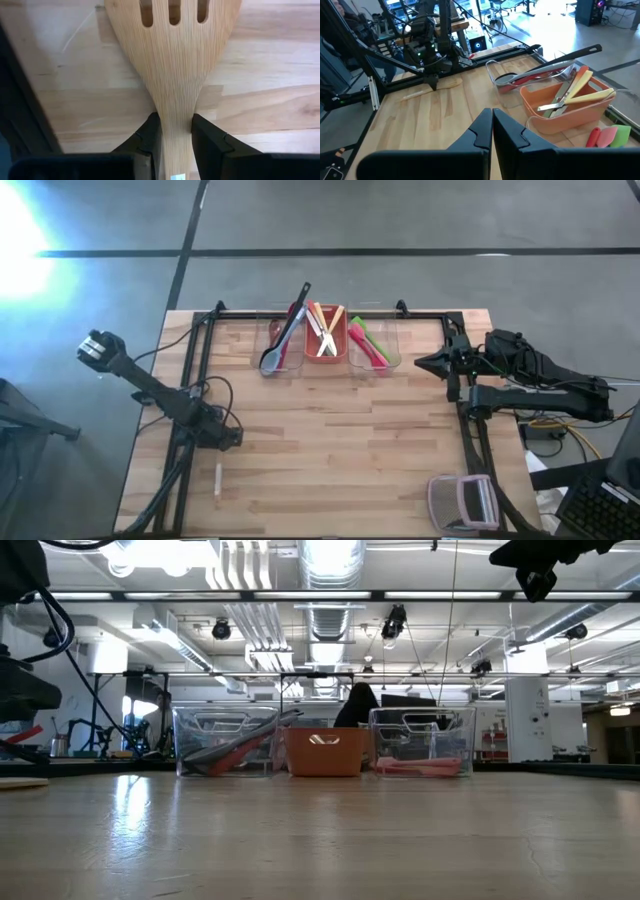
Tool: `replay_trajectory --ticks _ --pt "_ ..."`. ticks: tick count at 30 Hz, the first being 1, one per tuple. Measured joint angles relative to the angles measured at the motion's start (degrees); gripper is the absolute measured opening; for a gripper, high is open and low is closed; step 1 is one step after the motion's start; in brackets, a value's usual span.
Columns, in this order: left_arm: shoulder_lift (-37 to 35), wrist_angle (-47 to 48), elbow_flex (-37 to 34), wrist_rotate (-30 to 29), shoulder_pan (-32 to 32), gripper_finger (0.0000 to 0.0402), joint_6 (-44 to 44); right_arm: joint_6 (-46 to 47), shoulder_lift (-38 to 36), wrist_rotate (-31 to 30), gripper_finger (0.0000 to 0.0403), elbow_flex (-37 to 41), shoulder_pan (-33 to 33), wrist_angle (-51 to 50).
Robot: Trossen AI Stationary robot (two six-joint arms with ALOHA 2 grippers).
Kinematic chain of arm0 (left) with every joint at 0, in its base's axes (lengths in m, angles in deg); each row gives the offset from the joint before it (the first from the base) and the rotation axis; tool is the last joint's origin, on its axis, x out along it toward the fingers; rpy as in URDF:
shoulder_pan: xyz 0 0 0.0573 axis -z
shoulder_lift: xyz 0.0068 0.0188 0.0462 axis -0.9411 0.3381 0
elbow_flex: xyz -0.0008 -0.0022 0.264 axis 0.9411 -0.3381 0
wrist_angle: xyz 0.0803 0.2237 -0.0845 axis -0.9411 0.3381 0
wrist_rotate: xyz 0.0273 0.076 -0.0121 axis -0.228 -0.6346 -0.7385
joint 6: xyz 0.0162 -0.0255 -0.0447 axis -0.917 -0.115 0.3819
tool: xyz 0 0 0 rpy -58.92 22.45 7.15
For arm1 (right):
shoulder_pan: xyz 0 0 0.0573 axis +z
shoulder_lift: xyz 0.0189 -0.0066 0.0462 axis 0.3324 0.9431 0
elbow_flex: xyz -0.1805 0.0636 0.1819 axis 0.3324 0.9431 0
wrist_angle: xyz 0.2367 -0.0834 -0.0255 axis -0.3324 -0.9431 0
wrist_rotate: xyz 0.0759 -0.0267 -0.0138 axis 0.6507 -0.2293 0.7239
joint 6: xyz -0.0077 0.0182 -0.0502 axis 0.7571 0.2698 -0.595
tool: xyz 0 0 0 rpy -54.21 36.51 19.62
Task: Pick & Place Kitchen Items
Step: Put the light brown serving spoon into the left transparent bin
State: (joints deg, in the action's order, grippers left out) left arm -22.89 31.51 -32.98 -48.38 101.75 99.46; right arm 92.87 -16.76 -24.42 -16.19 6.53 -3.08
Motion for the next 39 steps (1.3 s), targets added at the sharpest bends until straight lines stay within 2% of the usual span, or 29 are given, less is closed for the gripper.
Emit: replay_trajectory --ticks 27,32,39 --pt "-0.11 -0.32 4.59 -13.61 -0.13 0.0085 -6.68 0.00 0.00 0.01 0.0008 0.00 0.00 0.02" --pt "-0.37 -4.24 4.68 -17.92 -0.17 0.0083 -9.55 0.00 -0.02 0.00 0.0008 0.00 -0.01 0.00" --pt "-0.42 -6.78 4.68 -19.84 -0.15 0.0083 -13.08 0.00 -0.01 0.01 0.0008 0.00 0.00 0.02"
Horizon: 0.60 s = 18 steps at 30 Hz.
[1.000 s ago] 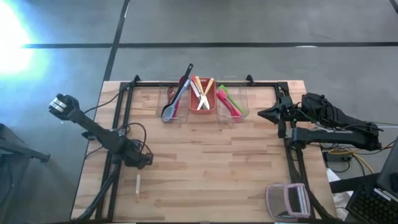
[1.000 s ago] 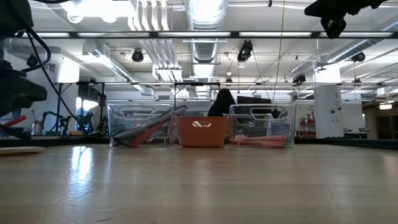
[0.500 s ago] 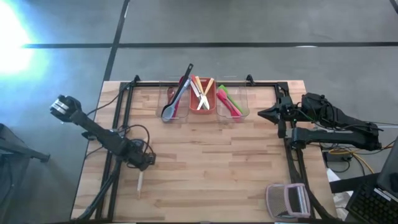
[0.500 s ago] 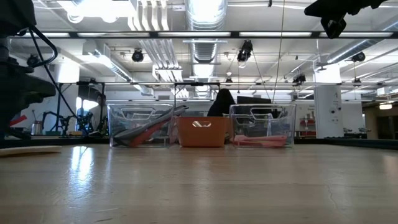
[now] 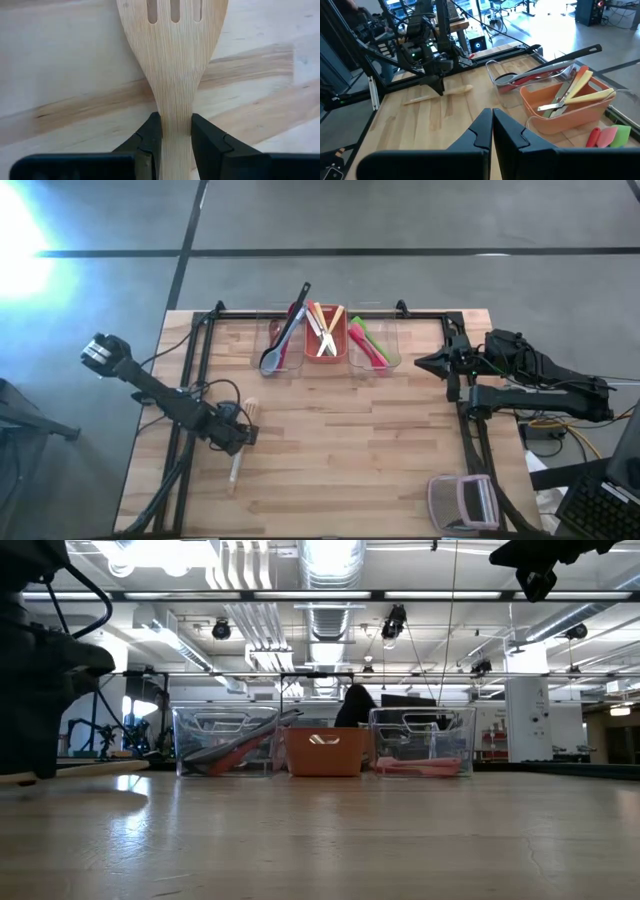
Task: Pick & Place Kitchen Items
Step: Put the light brown serving spoon into the left transparent bin
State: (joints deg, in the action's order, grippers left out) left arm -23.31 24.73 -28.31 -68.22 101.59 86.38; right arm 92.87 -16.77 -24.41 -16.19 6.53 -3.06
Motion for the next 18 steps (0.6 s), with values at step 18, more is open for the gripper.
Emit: replay_trajectory --ticks 18 --pt "-2.13 -2.69 0.00 -7.76 0.07 0.0083 -4.45 0.00 0.00 0.00 0.0008 0.00 0.00 -0.01"
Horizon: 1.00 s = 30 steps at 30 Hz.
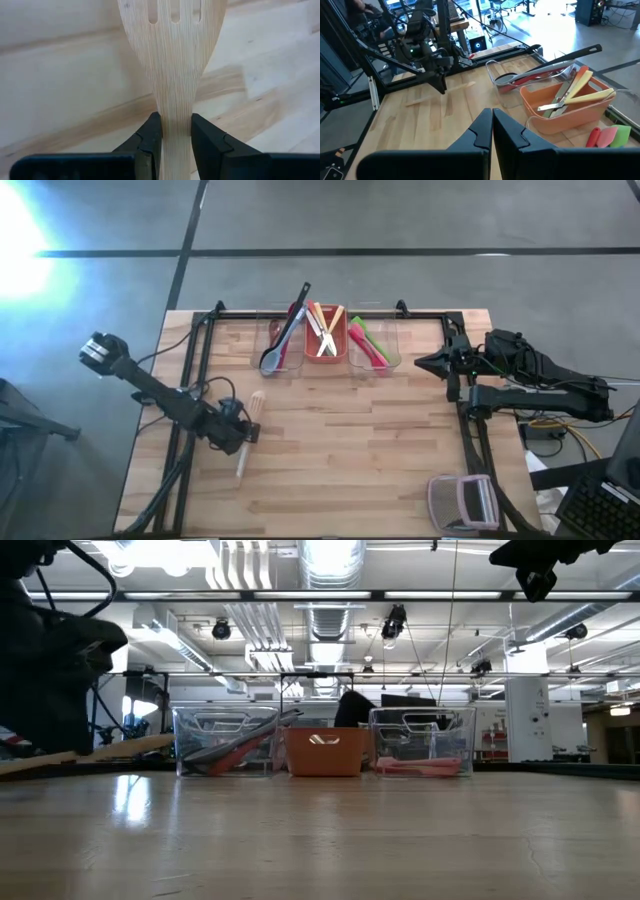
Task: Pick & Place Kitchen Items
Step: Put the light brown serving spoon into the left transparent bin
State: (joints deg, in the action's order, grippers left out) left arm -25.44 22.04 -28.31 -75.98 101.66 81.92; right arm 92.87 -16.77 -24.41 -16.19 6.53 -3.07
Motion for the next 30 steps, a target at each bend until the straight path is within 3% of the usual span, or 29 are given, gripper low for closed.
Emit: replay_trajectory --ticks 21,30 --pt "-10.07 -0.04 0.00 -16.90 -0.61 0.0083 -9.79 0.00 0.00 0.00 0.0008 0.00 0.00 0.01" --pt "-14.22 -0.09 0.00 -27.98 -3.81 0.0083 -19.15 0.00 -0.01 -0.02 0.0008 0.00 0.00 0.01"
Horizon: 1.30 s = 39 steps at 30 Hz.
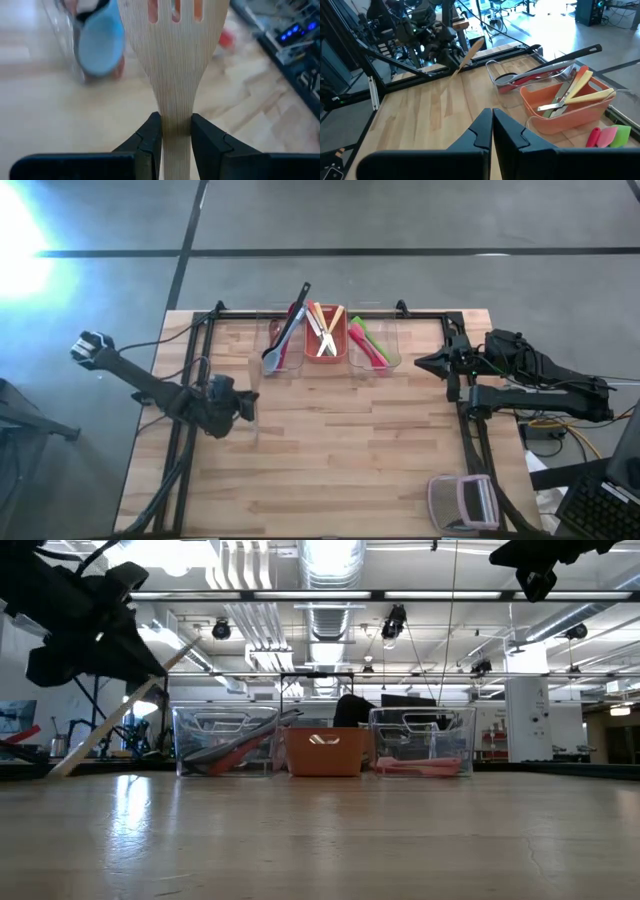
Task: Pick & Place Kitchen Items
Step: Put the light brown serving spoon into the left transparent bin
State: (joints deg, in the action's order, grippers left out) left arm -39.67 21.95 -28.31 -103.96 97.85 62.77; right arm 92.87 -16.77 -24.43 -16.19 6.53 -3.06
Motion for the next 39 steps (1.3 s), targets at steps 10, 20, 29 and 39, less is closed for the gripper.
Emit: replay_trajectory --ticks 10,20,29,39 --pt "-4.49 -3.66 0.00 -7.22 -5.93 0.0083 -13.22 0.00 0.02 0.00 0.0008 0.00 0.00 0.00" --pt "-7.10 -24.78 0.00 -8.37 -17.38 0.0083 -44.83 0.00 0.00 0.00 0.0008 0.00 -0.01 -0.01" --pt "-7.20 -41.35 0.00 2.84 -30.02 0.0083 -63.53 0.00 0.01 0.01 0.0008 0.00 0.00 -0.01" --pt "-6.61 -47.57 0.02 18.39 -44.61 0.0083 -69.22 0.00 0.02 0.00 0.0008 -0.02 0.00 -0.02"
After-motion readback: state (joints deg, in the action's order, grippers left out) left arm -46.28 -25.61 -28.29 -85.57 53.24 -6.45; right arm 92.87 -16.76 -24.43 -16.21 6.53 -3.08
